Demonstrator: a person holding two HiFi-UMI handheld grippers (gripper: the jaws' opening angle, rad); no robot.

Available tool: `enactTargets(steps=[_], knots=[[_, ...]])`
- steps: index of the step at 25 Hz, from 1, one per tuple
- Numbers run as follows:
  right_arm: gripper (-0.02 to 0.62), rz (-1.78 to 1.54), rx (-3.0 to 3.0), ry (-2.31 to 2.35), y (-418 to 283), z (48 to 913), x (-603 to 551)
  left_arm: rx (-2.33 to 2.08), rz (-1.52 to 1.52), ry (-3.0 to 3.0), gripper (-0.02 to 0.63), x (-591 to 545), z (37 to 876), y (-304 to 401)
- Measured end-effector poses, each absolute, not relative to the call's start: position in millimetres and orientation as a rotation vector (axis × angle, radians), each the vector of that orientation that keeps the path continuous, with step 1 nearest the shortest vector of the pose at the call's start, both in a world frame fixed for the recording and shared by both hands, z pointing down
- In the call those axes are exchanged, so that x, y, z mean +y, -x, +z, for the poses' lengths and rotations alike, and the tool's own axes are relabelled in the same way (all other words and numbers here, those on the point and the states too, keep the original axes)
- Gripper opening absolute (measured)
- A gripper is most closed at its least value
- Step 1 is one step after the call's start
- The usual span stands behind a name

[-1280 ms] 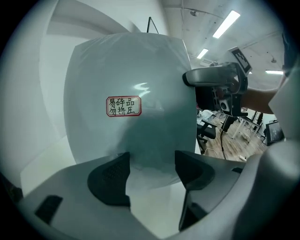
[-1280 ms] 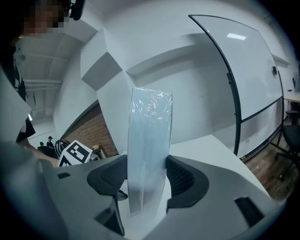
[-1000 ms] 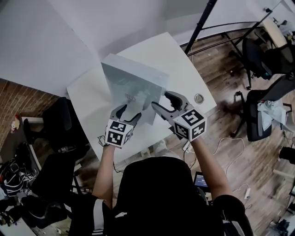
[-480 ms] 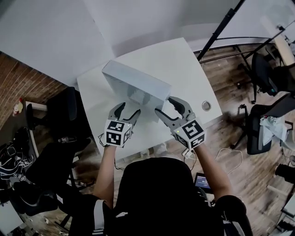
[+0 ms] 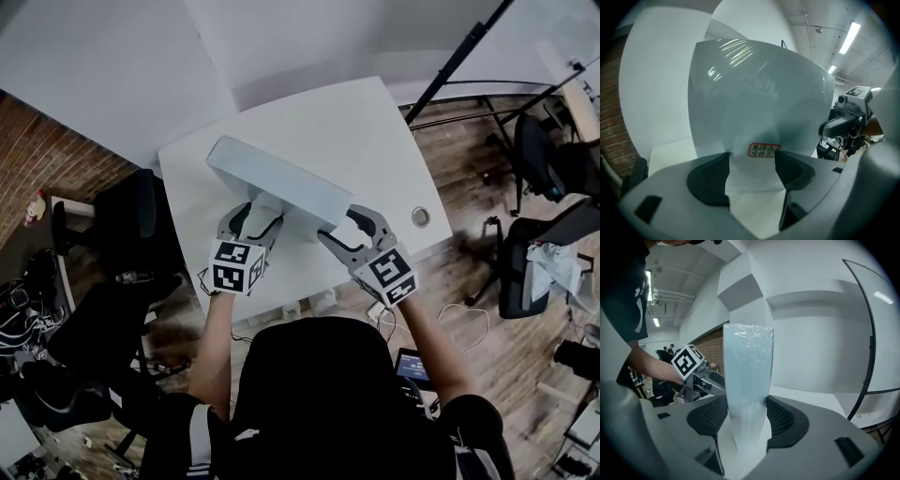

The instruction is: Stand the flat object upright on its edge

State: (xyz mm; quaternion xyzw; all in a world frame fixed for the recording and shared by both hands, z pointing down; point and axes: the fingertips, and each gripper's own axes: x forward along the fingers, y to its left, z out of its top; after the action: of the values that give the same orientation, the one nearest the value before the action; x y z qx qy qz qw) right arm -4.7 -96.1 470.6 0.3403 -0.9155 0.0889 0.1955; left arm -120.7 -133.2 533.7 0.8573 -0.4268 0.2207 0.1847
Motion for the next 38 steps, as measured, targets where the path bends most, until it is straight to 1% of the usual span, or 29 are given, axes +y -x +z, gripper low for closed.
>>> enactTargets(steps=[23, 38], knots=[[0.275, 0.274, -2.592, -0.741, 28.6, 473.3, -103.4, -1.242, 0.662, -2.361, 0.313, -146.3, 535.4, 144.6], [0.275, 0.267, -2.638, -0.543, 58.8, 472.2, -98.3, -1.394, 0.804, -2.301, 0.302, -159.9, 531.2, 174.4]])
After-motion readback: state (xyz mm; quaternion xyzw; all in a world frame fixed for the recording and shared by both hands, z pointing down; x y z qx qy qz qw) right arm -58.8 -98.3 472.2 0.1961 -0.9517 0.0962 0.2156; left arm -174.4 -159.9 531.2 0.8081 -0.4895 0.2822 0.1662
